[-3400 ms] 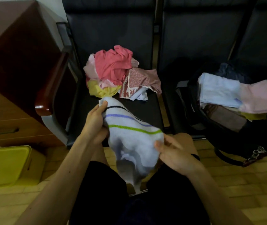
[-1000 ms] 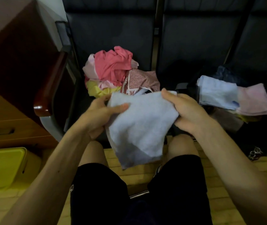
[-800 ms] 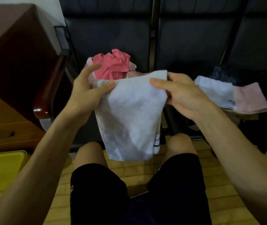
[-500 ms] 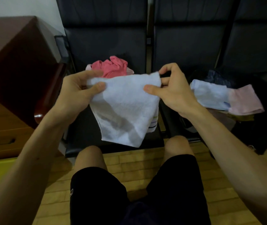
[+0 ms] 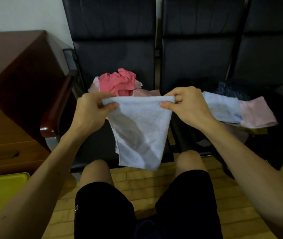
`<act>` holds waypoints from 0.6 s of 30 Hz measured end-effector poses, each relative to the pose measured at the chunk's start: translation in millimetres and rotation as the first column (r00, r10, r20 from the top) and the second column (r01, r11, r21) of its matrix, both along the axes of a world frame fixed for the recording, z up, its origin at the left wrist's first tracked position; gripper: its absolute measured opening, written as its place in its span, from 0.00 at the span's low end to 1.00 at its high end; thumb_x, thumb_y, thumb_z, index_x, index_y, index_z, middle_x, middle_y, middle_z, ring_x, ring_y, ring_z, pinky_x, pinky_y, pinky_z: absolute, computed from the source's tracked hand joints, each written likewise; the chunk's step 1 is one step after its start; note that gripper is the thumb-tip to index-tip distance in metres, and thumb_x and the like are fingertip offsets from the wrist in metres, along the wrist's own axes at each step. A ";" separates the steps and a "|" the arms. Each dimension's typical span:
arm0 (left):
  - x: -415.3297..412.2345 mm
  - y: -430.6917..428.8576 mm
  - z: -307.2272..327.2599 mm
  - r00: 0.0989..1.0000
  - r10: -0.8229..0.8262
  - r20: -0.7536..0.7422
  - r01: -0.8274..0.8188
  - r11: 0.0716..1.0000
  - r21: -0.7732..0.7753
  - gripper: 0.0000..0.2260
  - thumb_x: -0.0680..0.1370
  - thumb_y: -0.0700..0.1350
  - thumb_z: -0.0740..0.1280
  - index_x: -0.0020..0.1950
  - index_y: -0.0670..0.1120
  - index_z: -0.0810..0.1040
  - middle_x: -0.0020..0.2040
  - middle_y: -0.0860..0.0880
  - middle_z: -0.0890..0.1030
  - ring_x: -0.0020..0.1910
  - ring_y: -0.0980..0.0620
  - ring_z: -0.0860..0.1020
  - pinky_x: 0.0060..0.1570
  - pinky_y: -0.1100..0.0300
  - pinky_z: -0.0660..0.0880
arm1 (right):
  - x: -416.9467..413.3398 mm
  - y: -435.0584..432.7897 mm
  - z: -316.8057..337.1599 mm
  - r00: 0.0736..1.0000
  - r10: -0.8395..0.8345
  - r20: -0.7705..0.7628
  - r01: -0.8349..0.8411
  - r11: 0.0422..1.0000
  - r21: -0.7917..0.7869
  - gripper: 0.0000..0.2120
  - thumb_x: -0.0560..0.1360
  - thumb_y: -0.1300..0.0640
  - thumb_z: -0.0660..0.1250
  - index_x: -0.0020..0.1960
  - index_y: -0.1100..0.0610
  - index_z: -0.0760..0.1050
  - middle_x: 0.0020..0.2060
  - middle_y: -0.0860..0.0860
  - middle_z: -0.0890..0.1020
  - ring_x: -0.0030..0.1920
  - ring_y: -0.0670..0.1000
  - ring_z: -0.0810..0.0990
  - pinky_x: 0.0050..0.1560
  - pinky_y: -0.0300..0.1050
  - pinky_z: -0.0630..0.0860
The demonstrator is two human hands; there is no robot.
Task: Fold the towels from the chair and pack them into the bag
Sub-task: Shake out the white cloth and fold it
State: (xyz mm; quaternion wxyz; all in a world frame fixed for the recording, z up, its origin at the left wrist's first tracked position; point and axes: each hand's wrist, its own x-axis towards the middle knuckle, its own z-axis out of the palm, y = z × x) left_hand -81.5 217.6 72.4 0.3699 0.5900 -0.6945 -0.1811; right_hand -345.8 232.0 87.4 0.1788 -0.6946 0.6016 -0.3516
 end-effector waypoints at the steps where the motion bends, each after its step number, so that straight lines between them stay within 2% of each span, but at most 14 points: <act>1: -1.5 1.3 0.3 1.000 -0.011 0.022 0.011 1.000 0.005 0.13 0.77 0.45 0.71 0.62 0.47 0.81 0.52 0.52 0.83 0.42 0.66 0.77 0.41 0.75 0.70 | -0.6 0.7 -1.3 1.000 -0.019 -0.007 0.019 1.000 -0.001 0.11 0.72 0.50 0.75 0.51 0.54 0.83 0.43 0.47 0.86 0.45 0.45 0.83 0.51 0.50 0.82; 7: -7.0 6.5 1.4 0.982 -0.078 0.174 0.081 0.997 -0.010 0.09 0.80 0.44 0.68 0.58 0.47 0.83 0.45 0.52 0.82 0.39 0.66 0.75 0.39 0.74 0.67 | -5.7 9.3 -3.5 0.995 -0.056 -0.083 0.057 0.998 0.006 0.11 0.72 0.46 0.74 0.47 0.54 0.82 0.35 0.48 0.84 0.41 0.48 0.82 0.51 0.50 0.79; 9: -7.7 7.1 0.7 0.974 -0.088 0.207 0.092 0.996 -0.009 0.09 0.81 0.44 0.67 0.59 0.46 0.82 0.45 0.53 0.80 0.38 0.66 0.74 0.38 0.73 0.66 | -8.0 11.5 -3.7 0.992 -0.050 -0.112 0.053 0.998 0.019 0.12 0.73 0.45 0.73 0.46 0.53 0.82 0.33 0.49 0.83 0.39 0.49 0.82 0.48 0.49 0.79; 12: -7.0 6.4 -1.8 0.965 -0.109 0.238 0.113 0.994 -0.001 0.08 0.81 0.45 0.66 0.58 0.46 0.82 0.45 0.54 0.79 0.41 0.60 0.75 0.39 0.72 0.66 | -13.5 13.3 -7.1 0.991 -0.034 -0.131 0.040 0.998 0.041 0.12 0.73 0.44 0.72 0.43 0.53 0.82 0.31 0.48 0.81 0.35 0.47 0.79 0.39 0.43 0.74; 15: -3.1 4.2 -9.8 0.943 -0.144 0.301 0.134 0.990 0.054 0.06 0.81 0.46 0.67 0.54 0.46 0.81 0.47 0.52 0.72 0.46 0.54 0.72 0.43 0.65 0.67 | -17.7 17.3 -19.1 0.987 -0.031 -0.160 0.041 0.997 0.058 0.12 0.73 0.46 0.73 0.39 0.54 0.79 0.32 0.45 0.74 0.33 0.44 0.73 0.35 0.38 0.65; 17: -1.9 5.1 -17.9 0.924 -0.185 0.336 0.160 0.982 0.100 0.07 0.80 0.47 0.68 0.54 0.46 0.81 0.52 0.48 0.71 0.53 0.50 0.69 0.53 0.58 0.67 | -19.4 19.8 -34.0 0.988 -0.016 -0.150 0.033 0.994 0.106 0.12 0.73 0.47 0.73 0.39 0.56 0.78 0.37 0.47 0.75 0.37 0.46 0.73 0.38 0.41 0.69; 18: -0.5 6.3 -21.7 0.920 -0.206 0.335 0.177 0.977 0.116 0.06 0.80 0.47 0.68 0.53 0.47 0.81 0.54 0.48 0.71 0.55 0.50 0.68 0.56 0.56 0.68 | -21.3 21.0 -42.3 0.997 0.010 -0.083 0.003 0.988 0.152 0.11 0.73 0.49 0.73 0.40 0.56 0.79 0.41 0.48 0.78 0.40 0.47 0.76 0.42 0.43 0.73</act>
